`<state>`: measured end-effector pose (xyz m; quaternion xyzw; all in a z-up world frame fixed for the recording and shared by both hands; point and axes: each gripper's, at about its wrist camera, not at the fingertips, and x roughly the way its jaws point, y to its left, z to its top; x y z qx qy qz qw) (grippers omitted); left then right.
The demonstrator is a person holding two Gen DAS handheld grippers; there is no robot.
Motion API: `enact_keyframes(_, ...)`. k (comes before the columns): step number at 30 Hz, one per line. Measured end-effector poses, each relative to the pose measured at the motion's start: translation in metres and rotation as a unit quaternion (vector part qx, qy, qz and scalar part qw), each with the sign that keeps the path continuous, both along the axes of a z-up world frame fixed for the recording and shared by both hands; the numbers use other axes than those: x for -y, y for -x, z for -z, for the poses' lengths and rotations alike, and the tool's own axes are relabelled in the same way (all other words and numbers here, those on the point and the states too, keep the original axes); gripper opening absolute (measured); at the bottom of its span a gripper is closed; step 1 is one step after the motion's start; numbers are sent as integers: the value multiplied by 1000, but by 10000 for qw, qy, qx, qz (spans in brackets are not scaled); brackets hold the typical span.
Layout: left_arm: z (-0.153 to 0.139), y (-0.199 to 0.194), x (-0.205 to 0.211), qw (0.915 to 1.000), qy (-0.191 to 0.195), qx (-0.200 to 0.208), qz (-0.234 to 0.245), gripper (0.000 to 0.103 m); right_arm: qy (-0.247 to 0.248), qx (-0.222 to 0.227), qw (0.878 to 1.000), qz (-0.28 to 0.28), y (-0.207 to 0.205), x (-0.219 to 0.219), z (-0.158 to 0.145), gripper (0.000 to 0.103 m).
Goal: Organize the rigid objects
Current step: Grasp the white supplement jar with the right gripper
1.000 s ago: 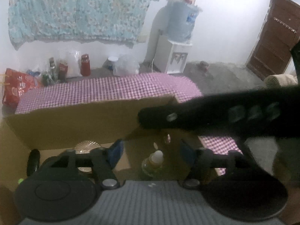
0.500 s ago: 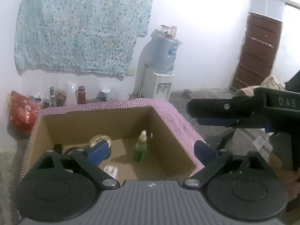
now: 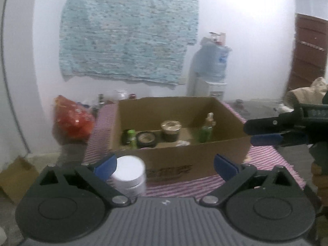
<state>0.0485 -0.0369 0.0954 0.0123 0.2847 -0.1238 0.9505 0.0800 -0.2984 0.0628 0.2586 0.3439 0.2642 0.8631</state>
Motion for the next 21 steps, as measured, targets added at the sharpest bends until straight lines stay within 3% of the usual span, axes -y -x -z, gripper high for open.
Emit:
enact_keyframes(9,28,-12,-19,9987,-248,-205,-386,102,-46,-404,9982,-447,-32,-55,7,83)
enact_keyframes(16,58,-45,-35,9947,-46,-699,-758,99,-89,-702,9948,-738,-68,-103,18,81)
enact_keyframes(21,69,-62,-41,9926,-5,-887,-828,92,-22,-874,9926,-839,-89,-132,29,75)
